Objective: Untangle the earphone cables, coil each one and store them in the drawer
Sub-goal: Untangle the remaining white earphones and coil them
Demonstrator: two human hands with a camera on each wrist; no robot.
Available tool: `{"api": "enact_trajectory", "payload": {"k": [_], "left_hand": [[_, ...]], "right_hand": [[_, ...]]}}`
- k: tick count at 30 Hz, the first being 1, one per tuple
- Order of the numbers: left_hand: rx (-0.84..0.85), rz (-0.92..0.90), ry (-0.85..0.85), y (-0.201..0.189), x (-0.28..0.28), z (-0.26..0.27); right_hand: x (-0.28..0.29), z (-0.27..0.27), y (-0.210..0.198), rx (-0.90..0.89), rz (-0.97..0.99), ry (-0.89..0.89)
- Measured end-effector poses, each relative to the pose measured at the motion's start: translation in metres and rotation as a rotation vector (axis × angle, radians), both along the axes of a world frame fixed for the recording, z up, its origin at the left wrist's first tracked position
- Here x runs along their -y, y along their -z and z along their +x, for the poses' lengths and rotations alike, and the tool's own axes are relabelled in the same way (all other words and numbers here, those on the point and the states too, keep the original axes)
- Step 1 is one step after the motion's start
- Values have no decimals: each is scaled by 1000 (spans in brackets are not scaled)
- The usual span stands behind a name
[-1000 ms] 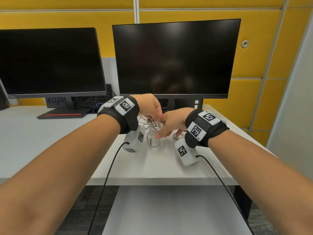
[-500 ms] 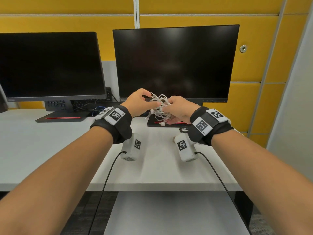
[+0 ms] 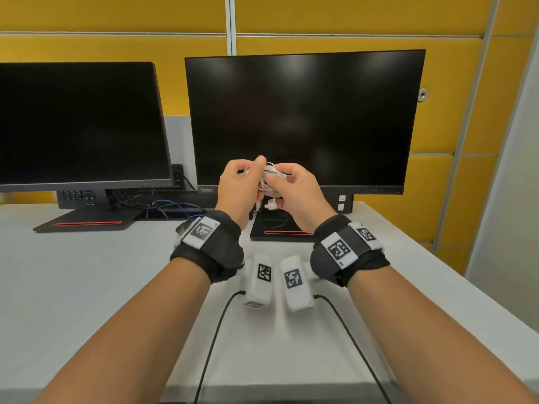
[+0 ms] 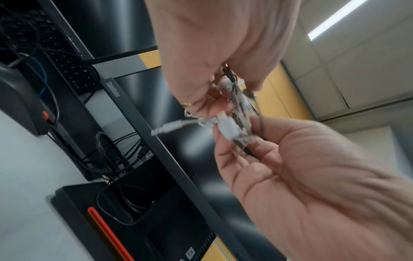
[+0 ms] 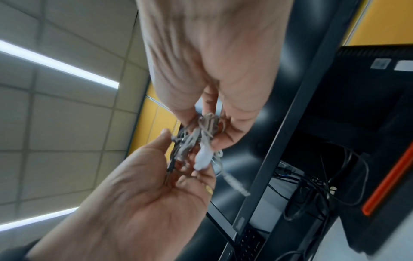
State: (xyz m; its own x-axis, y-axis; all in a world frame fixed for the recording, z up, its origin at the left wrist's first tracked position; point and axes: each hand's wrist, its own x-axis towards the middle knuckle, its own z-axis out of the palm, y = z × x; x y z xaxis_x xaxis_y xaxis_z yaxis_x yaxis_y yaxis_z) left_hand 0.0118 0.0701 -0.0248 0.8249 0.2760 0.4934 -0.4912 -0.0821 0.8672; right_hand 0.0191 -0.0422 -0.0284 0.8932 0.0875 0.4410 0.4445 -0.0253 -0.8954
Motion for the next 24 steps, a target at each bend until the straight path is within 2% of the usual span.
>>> {"api": "enact_trajectory", "payload": {"k": [3, 6, 8, 10, 12, 15, 19, 24], "left_hand": [[-53, -45, 8, -5, -1, 8], [-70, -163, 83, 1, -9, 20], [-45, -196, 220, 10, -13, 25], [-60, -160, 414, 22, -15, 31], [-95, -101, 511, 27, -13, 31], [-53, 28, 408, 31, -9, 24], [0, -37, 220, 32, -14, 22], [40, -78, 151, 32, -12, 17]], "right_hand": [[0, 15, 4, -53, 202, -28], [3, 23, 6, -193, 424, -113], [3, 25, 7, -282, 454, -144], [0, 26, 10, -344, 446, -157], [-1, 28, 14, -383, 447, -162], [0, 26, 17, -414, 442, -162], [3, 16, 20, -360, 360, -224], [1, 9, 23, -216, 293, -259]]}}
